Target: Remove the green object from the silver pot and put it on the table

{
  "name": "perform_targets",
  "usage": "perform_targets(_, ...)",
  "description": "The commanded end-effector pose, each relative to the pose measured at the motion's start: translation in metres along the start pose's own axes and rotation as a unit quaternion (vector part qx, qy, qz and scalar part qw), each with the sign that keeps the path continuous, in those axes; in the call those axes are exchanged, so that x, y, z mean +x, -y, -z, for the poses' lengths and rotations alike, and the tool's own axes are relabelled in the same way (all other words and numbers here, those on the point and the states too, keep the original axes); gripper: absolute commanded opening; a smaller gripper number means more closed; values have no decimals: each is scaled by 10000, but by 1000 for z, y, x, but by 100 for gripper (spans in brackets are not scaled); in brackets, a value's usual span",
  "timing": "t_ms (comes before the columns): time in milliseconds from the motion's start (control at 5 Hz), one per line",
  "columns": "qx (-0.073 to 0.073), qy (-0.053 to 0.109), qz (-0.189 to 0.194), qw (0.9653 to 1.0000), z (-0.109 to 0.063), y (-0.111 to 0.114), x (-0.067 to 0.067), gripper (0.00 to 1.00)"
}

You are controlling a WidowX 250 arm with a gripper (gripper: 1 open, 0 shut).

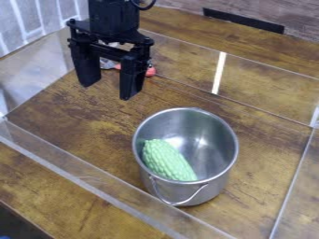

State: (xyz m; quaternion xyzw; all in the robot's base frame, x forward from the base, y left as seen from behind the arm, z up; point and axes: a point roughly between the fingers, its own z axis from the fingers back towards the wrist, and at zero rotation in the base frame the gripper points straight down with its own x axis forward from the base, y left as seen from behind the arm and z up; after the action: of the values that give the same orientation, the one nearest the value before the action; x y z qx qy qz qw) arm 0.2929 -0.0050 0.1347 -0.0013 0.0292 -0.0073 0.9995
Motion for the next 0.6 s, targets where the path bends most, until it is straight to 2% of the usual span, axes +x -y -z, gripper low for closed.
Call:
perform_targets(0, -1, -136, -116, 9998, 18, 9, -9, 100)
perform_targets(200, -16, -160, -521, 9985, 32, 23, -5, 100)
perform_targets(400, -101, 4, -1372, 9905, 17, 36, -1, 100)
